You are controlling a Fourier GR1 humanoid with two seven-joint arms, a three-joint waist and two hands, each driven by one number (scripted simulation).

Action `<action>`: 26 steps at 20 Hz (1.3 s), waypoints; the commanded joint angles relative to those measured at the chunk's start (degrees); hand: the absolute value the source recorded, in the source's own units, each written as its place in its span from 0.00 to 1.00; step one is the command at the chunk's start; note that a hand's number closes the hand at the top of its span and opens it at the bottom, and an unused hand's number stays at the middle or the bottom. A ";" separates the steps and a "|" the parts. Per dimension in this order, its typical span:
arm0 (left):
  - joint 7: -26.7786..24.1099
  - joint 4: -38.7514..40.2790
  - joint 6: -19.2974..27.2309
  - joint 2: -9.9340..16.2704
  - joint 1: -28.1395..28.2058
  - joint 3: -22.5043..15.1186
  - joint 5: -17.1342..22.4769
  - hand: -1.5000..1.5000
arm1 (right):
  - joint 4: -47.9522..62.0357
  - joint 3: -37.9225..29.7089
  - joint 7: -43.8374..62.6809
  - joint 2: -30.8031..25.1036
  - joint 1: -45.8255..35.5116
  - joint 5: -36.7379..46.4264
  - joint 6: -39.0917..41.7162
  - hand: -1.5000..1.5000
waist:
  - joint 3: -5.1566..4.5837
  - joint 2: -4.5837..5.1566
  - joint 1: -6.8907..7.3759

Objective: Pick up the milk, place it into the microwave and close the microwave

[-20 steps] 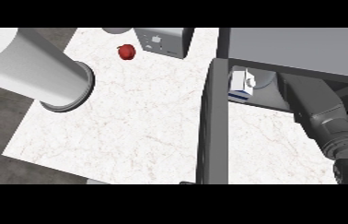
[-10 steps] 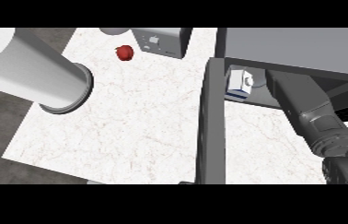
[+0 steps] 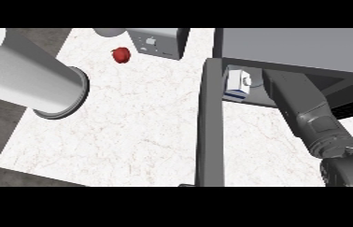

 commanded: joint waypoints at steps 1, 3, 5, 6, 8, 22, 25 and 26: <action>-0.83 0.16 -1.79 -2.48 1.39 -1.32 -3.18 0.00 | -0.16 1.30 0.57 -0.97 -1.50 1.27 2.86 0.00 | -1.95 -2.78 -2.33; -1.04 -0.39 -1.48 -4.01 0.78 -2.84 -4.05 0.00 | -0.21 0.58 0.32 -0.97 -0.96 0.49 3.62 0.00 | -1.88 -2.50 -2.66; -2.06 -1.13 -4.00 -4.63 2.70 -2.92 -3.90 0.00 | -0.39 0.08 -0.53 -1.77 0.27 -0.09 5.45 0.00 | -1.88 -2.90 -2.68; -2.64 0.18 -4.59 -5.54 1.43 -4.13 -5.06 0.00 | 0.04 0.51 0.18 -2.48 -0.06 0.21 9.01 0.00 | -1.93 -3.02 -3.86; -2.74 -0.44 -6.08 -7.15 2.54 -6.31 -5.32 0.00 | -0.70 -0.34 -1.35 -2.50 1.06 -0.81 11.81 0.00 | -1.91 -3.49 -4.71; -6.00 5.62 -17.45 -11.65 4.01 -15.98 -19.96 0.00 | -3.55 -4.98 -10.51 7.67 12.49 -8.09 33.98 0.00 | -2.06 -5.14 -8.47; -10.35 6.38 -13.14 -11.70 2.36 -20.29 -26.95 0.00 | -4.93 -3.92 -10.91 9.08 16.33 -8.17 36.27 0.00 | -2.13 -5.82 -10.06; -10.40 9.42 -12.76 -11.71 -0.79 -18.78 -27.62 0.00 | -5.39 -2.83 -11.32 11.16 17.67 -7.54 36.05 0.00 | -2.14 -5.81 -10.37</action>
